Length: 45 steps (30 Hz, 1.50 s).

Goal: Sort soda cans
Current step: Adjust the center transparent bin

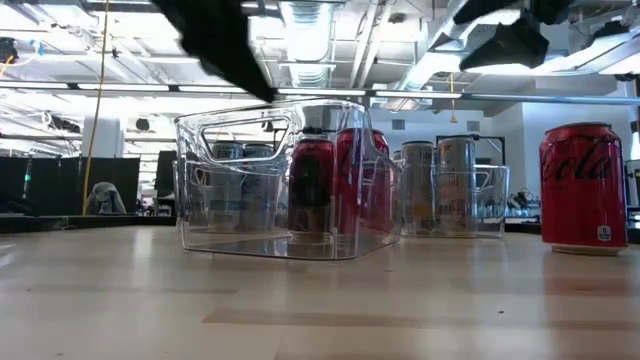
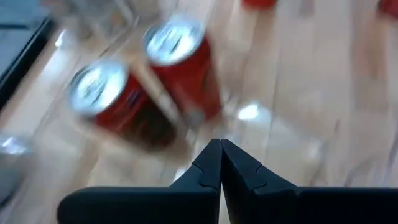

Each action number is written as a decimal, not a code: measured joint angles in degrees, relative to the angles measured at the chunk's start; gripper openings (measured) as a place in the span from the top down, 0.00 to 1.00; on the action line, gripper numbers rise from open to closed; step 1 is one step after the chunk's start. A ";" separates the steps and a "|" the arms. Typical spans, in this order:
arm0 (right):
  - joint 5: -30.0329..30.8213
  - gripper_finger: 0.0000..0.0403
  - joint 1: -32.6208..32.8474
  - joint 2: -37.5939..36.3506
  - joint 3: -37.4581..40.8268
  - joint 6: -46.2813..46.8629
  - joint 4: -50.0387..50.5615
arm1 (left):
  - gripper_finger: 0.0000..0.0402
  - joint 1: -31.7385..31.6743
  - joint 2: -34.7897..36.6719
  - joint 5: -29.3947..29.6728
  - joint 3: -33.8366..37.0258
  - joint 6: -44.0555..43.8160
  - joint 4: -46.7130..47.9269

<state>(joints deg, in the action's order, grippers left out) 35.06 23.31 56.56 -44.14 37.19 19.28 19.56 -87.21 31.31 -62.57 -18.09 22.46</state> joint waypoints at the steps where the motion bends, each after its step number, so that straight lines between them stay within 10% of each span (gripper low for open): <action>1: 0.23 0.09 0.01 0.02 -0.21 1.43 1.29 | 1.00 0.22 1.46 0.04 0.00 -0.79 3.54; 10: 4.34 0.11 -0.56 0.02 -2.04 9.80 9.96 | 1.00 1.15 8.62 -0.68 1.52 -12.25 27.99; 20: 3.68 0.16 -4.80 0.58 -2.60 9.16 11.59 | 1.00 -0.61 4.62 -13.27 13.94 -3.60 6.17; 28: -20.10 0.17 -10.41 0.45 -3.85 7.61 13.39 | 1.00 -1.74 4.58 -19.63 14.12 -1.10 -3.96; 45: -22.18 0.16 -14.14 1.77 -14.31 21.77 46.96 | 1.00 -1.52 3.52 -22.79 14.10 -1.05 -13.45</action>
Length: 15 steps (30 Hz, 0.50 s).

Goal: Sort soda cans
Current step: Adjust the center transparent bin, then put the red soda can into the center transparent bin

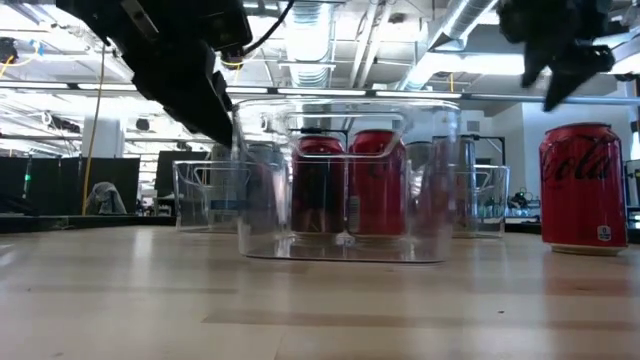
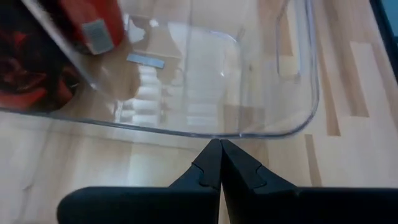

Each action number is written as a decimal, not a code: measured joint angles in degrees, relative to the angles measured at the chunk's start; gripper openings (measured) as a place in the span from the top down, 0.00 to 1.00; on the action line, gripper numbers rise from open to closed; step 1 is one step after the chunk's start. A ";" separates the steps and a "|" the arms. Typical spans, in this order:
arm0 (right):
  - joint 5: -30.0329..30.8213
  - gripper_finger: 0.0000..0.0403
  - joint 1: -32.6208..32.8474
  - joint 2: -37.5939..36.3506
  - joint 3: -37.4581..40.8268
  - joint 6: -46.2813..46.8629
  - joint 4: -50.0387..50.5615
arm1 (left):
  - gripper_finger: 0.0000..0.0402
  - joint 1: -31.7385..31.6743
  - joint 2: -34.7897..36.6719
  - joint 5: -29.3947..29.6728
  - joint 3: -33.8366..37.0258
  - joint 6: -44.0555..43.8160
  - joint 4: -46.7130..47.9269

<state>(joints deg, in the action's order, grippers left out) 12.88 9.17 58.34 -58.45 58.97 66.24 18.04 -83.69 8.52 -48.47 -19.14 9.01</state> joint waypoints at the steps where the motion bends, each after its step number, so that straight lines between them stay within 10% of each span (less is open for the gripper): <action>1: -0.56 0.16 0.32 0.76 0.28 1.13 1.22 | 1.00 0.20 -0.52 -0.41 0.00 0.20 -0.73; 15: -1.01 0.16 5.00 11.71 0.83 0.91 -0.77 | 1.00 -0.90 -7.44 -0.71 -0.04 1.48 -3.15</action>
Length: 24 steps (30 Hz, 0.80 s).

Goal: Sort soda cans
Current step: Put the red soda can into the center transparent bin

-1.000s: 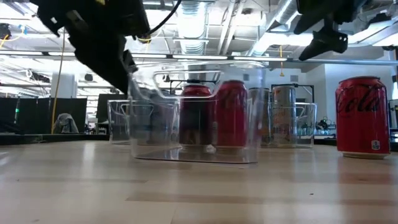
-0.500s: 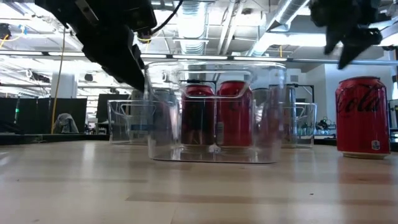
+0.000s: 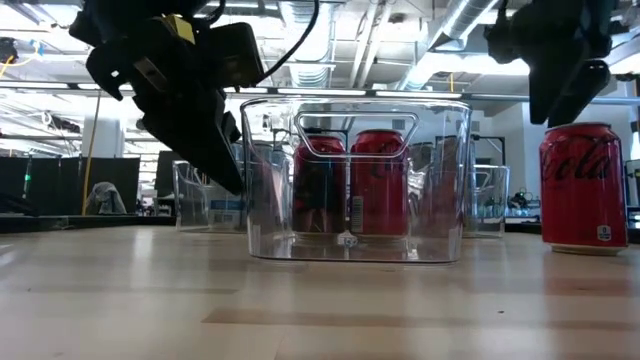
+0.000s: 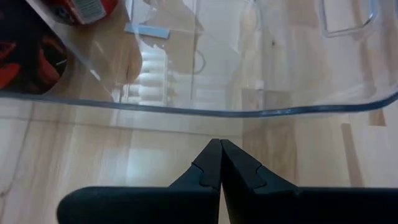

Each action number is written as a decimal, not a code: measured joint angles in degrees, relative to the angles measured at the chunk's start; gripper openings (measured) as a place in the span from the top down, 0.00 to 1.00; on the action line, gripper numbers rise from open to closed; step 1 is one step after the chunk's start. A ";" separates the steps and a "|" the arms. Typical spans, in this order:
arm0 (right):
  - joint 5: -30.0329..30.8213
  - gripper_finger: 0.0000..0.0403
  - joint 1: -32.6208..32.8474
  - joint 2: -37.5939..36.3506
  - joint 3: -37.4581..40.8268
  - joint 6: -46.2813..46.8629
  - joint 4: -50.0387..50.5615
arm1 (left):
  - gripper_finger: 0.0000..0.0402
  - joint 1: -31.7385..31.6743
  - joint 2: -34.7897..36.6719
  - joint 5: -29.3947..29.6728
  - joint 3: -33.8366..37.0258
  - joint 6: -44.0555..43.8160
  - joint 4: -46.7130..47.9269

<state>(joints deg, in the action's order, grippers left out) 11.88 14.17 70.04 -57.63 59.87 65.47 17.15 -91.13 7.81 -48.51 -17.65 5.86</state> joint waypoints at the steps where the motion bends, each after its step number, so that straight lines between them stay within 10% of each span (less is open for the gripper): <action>1: 0.00 0.16 -0.16 0.59 0.00 -0.21 0.06 | 1.00 0.00 0.04 0.02 -0.02 -0.01 -0.04; 24: 0.09 0.16 -1.02 2.23 0.00 -1.44 0.59 | 0.90 -2.71 0.06 0.76 -0.18 -1.98 8.17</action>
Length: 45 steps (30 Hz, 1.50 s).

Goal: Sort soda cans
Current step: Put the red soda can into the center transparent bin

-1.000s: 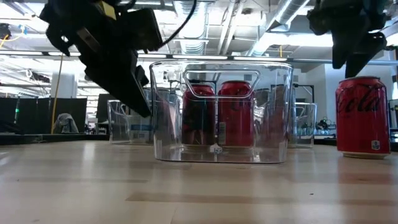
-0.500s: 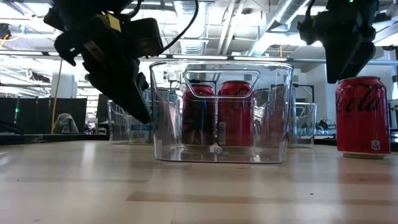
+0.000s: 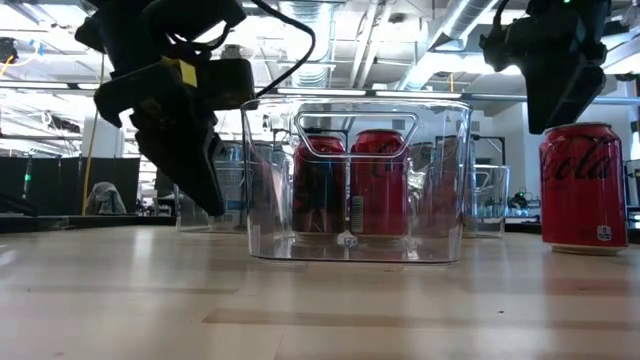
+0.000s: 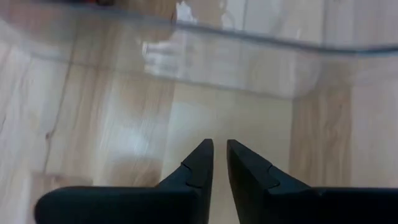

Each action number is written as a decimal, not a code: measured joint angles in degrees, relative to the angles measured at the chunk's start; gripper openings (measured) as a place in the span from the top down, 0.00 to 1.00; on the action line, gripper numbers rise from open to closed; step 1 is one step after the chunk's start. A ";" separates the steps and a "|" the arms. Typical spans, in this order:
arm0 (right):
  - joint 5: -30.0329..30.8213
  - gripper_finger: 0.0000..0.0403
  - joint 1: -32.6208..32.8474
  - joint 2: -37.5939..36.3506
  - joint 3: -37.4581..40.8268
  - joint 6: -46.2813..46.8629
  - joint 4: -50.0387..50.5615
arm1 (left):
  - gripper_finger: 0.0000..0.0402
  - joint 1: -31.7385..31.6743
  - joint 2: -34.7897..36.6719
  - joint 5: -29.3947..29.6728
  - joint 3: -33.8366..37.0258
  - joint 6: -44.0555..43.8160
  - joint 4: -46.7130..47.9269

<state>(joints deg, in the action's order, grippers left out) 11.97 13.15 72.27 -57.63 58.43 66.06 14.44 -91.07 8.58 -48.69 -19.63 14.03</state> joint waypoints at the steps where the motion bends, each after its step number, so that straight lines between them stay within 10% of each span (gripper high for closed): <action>1: 0.00 0.16 0.00 0.00 0.00 0.02 0.00 | 0.88 0.00 0.00 0.07 -0.24 -0.02 1.05; 45: 0.04 0.16 1.11 0.00 0.00 -0.48 0.85 | 0.81 -0.46 0.02 3.39 -3.01 -0.97 6.72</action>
<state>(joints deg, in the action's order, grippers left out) 12.01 14.26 72.27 -57.63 57.95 66.92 13.98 -91.05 11.97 -51.70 -20.60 20.74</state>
